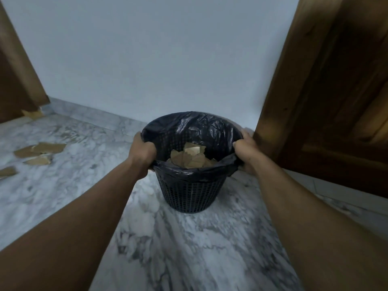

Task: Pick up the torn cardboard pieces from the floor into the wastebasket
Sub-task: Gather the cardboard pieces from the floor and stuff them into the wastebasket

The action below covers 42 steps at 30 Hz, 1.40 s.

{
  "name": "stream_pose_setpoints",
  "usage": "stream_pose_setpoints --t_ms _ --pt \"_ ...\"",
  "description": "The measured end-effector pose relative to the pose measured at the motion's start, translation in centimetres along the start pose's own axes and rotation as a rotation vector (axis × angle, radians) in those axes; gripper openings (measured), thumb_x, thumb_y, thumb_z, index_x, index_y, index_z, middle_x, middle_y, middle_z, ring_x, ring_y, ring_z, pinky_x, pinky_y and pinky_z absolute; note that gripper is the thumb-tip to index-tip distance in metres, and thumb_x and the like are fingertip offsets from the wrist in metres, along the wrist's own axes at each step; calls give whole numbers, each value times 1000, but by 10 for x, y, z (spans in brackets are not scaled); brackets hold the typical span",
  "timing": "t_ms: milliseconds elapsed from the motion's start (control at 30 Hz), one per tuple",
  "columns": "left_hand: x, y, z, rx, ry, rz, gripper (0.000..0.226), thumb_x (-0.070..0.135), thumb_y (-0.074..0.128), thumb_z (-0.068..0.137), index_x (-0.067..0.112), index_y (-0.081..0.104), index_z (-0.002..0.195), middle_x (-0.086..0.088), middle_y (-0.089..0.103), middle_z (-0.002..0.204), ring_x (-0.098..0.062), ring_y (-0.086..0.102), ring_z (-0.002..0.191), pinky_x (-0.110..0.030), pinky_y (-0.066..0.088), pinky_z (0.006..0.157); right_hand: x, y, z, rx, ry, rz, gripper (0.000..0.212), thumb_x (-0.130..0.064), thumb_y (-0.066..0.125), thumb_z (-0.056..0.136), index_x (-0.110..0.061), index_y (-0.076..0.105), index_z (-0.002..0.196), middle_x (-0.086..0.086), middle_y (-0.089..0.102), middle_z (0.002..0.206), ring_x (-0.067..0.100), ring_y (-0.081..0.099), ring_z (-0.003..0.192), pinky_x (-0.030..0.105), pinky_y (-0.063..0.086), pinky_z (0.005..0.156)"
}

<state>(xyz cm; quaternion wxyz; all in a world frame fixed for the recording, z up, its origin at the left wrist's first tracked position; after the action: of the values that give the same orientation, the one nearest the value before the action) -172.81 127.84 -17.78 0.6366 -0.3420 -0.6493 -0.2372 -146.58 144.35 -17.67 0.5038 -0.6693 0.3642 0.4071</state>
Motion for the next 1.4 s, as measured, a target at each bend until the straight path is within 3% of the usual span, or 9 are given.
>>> stream_pose_setpoints --t_ms 200,433,567,667,833,1033,1167,1300,1400 --pt "-4 -86 1 157 -92 1 50 -8 31 74 18 47 114 -20 58 110 -38 55 84 -47 42 60 -37 80 -6 -46 35 105 37 -1 38 96 -13 35 130 10 54 103 23 55 84 30 47 60" --pt "-8 -207 1 323 -79 -4 46 -10 30 85 13 45 123 -17 56 97 -31 50 74 -38 40 57 -86 209 -24 -199 -44 164 26 2 37 94 -11 35 116 10 52 91 25 55 76 30 48 48" --pt "-15 -267 6 362 -74 18 49 -11 28 90 13 42 131 -13 56 103 -29 53 72 -24 41 40 -100 277 -31 -251 -57 195 32 -2 40 92 -14 41 122 15 58 108 30 62 92 50 62 75" --pt "-23 -306 23 374 -94 33 59 -7 29 90 15 36 144 -16 57 106 -31 54 73 -29 42 45 -112 316 -36 -247 -83 193 33 1 39 92 -8 56 118 19 64 102 29 60 79 32 49 57" --pt "-35 -346 49 369 -118 59 68 -4 29 93 19 24 156 -15 56 115 -31 52 66 -29 42 41 -135 361 -35 -245 -100 149 45 -2 37 95 -17 45 137 16 58 121 33 62 100 41 57 76" --pt "-44 -353 57 270 -158 -7 75 -2 31 97 32 9 159 -16 55 131 -34 56 73 -37 49 51 -147 373 -44 -198 -154 -79 38 -5 42 91 -15 48 127 14 56 109 25 51 75 29 33 50" --pt "-43 -360 58 229 -167 24 73 16 46 102 33 7 161 -11 36 158 -39 57 104 -49 53 76 -164 364 -63 -133 -206 -226 54 -11 45 101 -5 29 152 16 54 133 14 47 68 19 37 44" --pt "-47 -381 45 226 -236 17 64 39 41 107 29 9 162 -6 19 167 -42 34 143 -55 40 104 -194 374 -114 -39 -359 -303 66 -29 48 98 -15 24 158 15 51 144 34 59 116 40 50 96" --pt "-52 -412 31 300 -212 130 54 33 30 110 12 24 159 -12 23 165 -37 33 145 -47 36 112 -214 393 -154 -61 -454 -363 63 -31 50 98 -17 28 155 13 44 151 35 50 132 57 41 110"
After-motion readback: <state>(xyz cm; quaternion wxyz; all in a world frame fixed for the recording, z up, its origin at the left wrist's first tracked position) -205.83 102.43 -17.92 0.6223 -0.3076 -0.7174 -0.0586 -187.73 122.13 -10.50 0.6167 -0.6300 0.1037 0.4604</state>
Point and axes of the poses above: each hand's wrist, its own z-axis towards the middle knuckle, its own y-axis out of the palm, x = y × z, the point moved 6 cm from there along z, towards the middle knuckle
